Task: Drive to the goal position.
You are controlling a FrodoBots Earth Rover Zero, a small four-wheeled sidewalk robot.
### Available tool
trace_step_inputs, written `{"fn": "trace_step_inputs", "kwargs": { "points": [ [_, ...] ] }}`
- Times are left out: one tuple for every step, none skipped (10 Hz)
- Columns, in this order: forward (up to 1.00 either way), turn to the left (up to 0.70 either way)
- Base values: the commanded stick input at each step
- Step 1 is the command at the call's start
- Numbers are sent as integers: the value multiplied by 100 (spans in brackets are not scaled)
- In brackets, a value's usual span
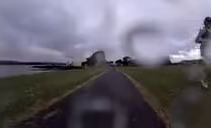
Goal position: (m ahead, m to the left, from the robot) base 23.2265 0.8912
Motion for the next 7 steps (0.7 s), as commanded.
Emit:
{"fn": "trace_step_inputs", "kwargs": {
  "points": [
    [70, 0],
    [70, 0],
    [70, 0],
    [70, 0],
    [70, 0],
    [70, 0],
    [70, 0]
  ]
}}
